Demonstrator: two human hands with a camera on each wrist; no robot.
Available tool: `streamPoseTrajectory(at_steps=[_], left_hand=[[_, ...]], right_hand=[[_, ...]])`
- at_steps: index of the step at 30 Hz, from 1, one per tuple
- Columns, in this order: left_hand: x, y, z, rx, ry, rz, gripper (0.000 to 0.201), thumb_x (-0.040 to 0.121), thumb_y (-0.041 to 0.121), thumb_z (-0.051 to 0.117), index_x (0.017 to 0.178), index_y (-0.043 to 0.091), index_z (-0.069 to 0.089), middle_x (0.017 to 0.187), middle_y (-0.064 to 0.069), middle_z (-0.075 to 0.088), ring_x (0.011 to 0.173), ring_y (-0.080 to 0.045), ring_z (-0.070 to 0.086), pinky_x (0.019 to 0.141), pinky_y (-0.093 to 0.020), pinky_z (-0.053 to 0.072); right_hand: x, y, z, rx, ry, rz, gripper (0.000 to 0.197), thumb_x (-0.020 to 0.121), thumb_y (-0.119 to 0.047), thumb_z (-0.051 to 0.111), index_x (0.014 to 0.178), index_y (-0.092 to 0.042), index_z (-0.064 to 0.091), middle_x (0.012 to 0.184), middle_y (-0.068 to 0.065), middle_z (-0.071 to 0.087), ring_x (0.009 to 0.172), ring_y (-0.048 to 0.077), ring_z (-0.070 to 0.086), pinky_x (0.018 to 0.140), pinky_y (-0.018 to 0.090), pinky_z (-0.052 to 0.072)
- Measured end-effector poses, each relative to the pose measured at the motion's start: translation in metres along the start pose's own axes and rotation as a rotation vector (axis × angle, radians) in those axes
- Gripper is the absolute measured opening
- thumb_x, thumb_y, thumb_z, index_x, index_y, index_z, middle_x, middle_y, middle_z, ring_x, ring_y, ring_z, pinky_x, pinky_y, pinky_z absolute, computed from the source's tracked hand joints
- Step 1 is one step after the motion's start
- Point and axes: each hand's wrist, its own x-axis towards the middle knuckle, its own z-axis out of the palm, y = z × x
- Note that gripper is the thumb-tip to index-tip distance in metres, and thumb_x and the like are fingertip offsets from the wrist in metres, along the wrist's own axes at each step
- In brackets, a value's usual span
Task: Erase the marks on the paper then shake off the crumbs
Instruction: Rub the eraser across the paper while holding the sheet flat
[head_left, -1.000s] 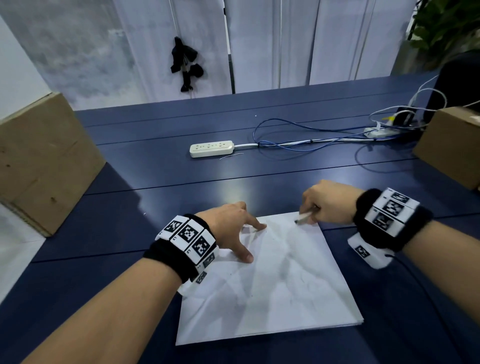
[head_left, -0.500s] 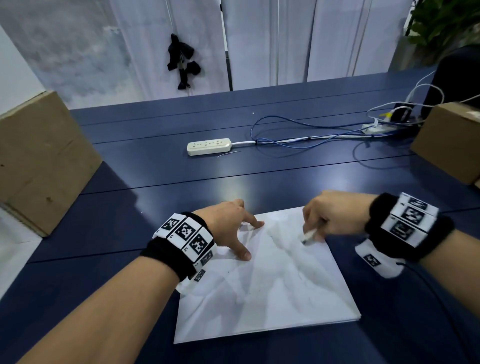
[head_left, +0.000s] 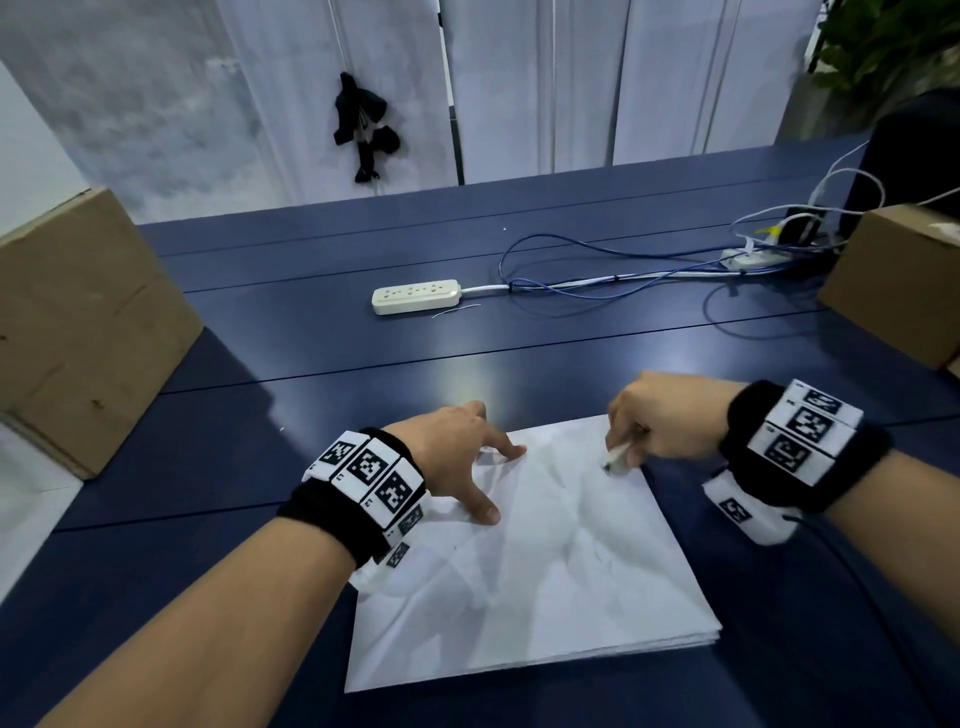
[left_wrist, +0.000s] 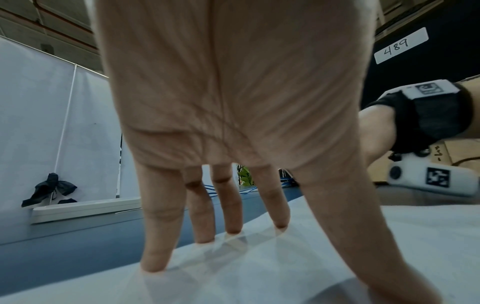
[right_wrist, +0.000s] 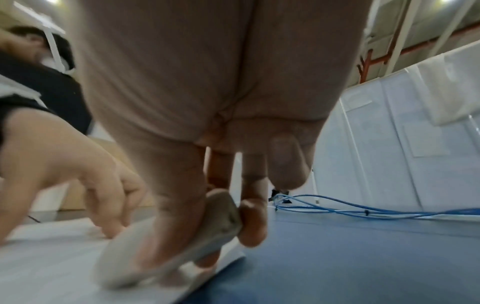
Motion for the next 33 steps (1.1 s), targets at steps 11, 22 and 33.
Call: streamPoseTrajectory(at_steps=[11,22,33], left_hand=[[0.002,-0.001,0.000,0.000,-0.003,0.001,0.084,0.067,0.057,0.084,0.141,0.046,0.046,0.110,0.006,0.038,0.100,-0.016,0.048,0.086,-0.037,0.049],[0.002,-0.003,0.001,-0.021,-0.008,-0.011,0.085,0.065,0.057,0.085,0.140,0.047,0.047,0.108,0.007,0.037,0.098,-0.017,0.048,0.091,-0.042,0.051],[0.003,-0.003,0.002,-0.017,-0.005,-0.015,0.085,0.065,0.058,0.085,0.140,0.048,0.047,0.109,0.007,0.038,0.097,-0.015,0.046,0.090,-0.042,0.051]], right_hand=[[-0.006,0.002,0.008,0.044,-0.016,-0.044,0.020,0.083,-0.050,0.067,0.088,-0.031,0.067,0.073,-0.011,0.060,0.068,0.005,0.052,0.071,0.030,0.048],[-0.010,-0.009,0.006,0.055,-0.064,-0.027,0.015,0.084,-0.029,0.071,0.098,-0.029,0.076,0.084,-0.015,0.063,0.079,0.003,0.058,0.074,0.021,0.043],[-0.002,-0.002,0.002,-0.013,0.000,0.027,0.022,0.085,-0.046,0.066,0.093,-0.028,0.075,0.079,-0.011,0.066,0.073,0.007,0.056,0.067,0.019,0.044]])
